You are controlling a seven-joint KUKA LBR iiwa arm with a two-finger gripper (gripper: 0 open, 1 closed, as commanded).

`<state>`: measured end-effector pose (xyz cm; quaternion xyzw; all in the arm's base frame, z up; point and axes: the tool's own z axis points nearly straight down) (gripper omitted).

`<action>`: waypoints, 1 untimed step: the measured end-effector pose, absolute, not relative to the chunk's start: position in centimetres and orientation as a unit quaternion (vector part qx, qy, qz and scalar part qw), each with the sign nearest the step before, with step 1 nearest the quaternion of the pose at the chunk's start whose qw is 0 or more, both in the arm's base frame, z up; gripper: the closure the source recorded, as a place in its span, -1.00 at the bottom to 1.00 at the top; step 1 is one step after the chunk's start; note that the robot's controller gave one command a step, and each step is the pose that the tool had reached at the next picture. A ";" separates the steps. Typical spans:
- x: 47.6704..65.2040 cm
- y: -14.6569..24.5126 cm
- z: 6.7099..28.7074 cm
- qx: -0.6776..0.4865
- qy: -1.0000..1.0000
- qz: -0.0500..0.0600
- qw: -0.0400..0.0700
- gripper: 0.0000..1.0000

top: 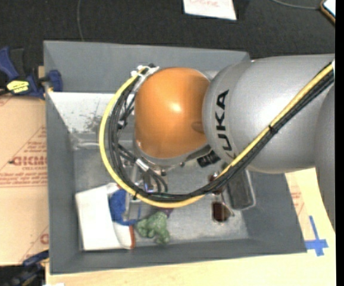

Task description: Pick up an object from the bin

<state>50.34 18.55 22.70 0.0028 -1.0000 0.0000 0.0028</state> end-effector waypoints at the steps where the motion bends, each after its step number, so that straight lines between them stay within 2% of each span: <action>1: 50.5 18.4 23.1 0.000 -1.000 -0.001 -0.001 -1.00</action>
Offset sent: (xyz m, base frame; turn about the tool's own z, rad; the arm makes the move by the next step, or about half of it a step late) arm 0.0113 -0.0570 -0.1570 -0.5705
